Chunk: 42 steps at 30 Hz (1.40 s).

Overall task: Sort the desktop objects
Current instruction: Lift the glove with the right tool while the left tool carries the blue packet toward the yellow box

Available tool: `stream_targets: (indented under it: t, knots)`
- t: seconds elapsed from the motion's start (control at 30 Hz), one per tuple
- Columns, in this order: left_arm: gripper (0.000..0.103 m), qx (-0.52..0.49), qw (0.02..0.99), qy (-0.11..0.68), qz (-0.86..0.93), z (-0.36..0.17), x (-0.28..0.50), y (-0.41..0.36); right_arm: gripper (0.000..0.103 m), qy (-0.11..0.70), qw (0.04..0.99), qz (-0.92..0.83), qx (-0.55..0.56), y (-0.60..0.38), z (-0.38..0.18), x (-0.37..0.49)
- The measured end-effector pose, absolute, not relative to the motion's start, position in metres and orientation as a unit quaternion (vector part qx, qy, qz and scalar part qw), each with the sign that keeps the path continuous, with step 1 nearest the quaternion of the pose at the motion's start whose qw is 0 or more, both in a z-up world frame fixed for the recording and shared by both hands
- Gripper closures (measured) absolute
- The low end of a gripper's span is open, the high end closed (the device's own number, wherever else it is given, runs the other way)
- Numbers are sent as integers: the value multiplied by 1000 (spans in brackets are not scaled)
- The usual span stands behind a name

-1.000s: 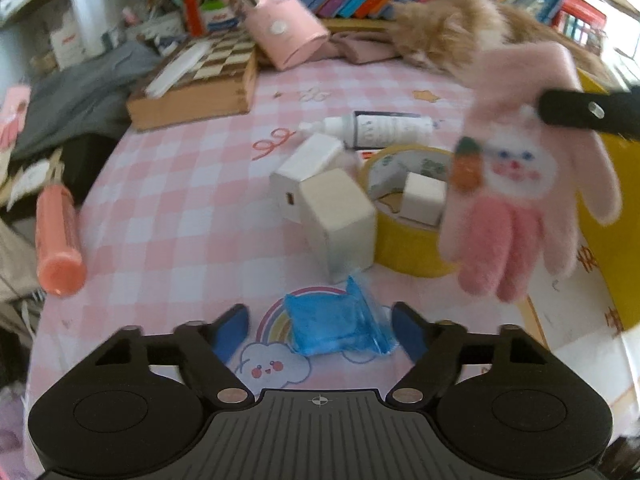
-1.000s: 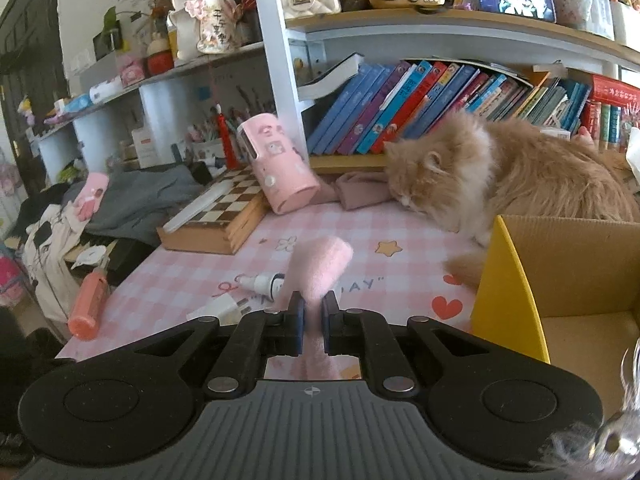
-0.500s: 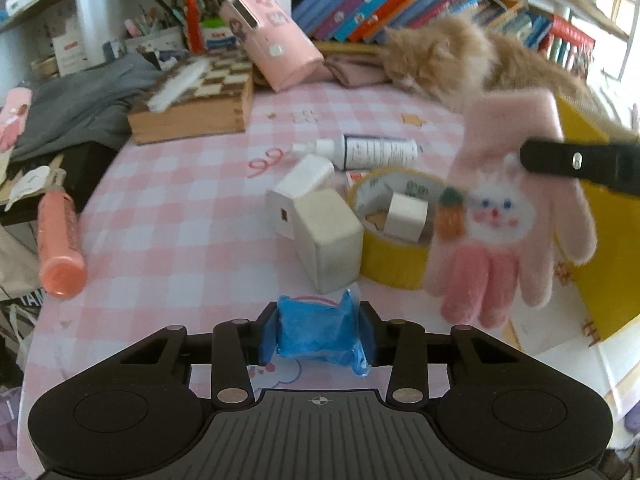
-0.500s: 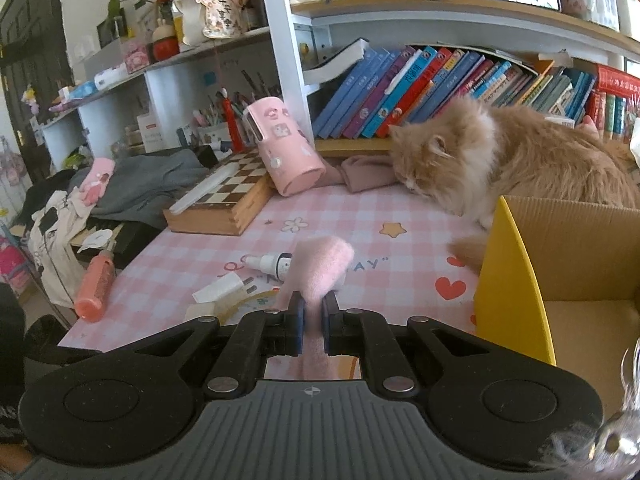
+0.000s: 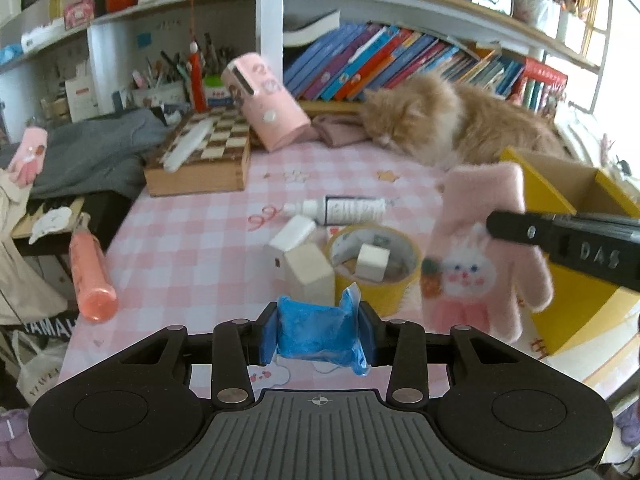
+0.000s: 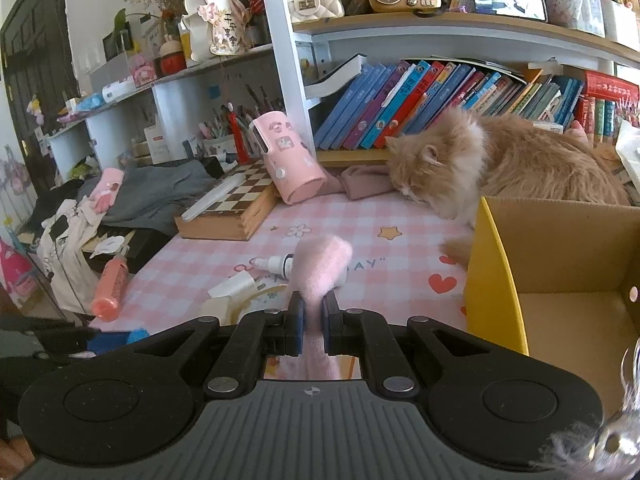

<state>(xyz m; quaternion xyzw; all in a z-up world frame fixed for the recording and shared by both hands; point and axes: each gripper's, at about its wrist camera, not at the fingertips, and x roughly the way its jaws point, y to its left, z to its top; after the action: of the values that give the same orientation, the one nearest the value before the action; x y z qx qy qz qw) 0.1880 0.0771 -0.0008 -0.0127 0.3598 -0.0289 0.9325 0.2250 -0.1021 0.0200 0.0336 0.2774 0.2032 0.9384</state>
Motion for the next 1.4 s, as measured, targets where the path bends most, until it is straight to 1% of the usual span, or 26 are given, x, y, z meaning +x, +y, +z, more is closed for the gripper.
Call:
stream_targets:
  t: [0.2,0.4,0.87,1.4]
  knots:
    - [65,-35,938,343,-30,15,173,79,95,277,939,202,37,-110,28,209]
    - [65,-37,942,330,-46,25,158,72,95,271,940,206,26,-115,37,185]
    - [65,-25,943,324,-69,24,112,60,95,294,931,212,31,-115,33,143]
    - [65,-21,939,329,-100,19,44,46,95,307,931,198,29,-126,24,62]
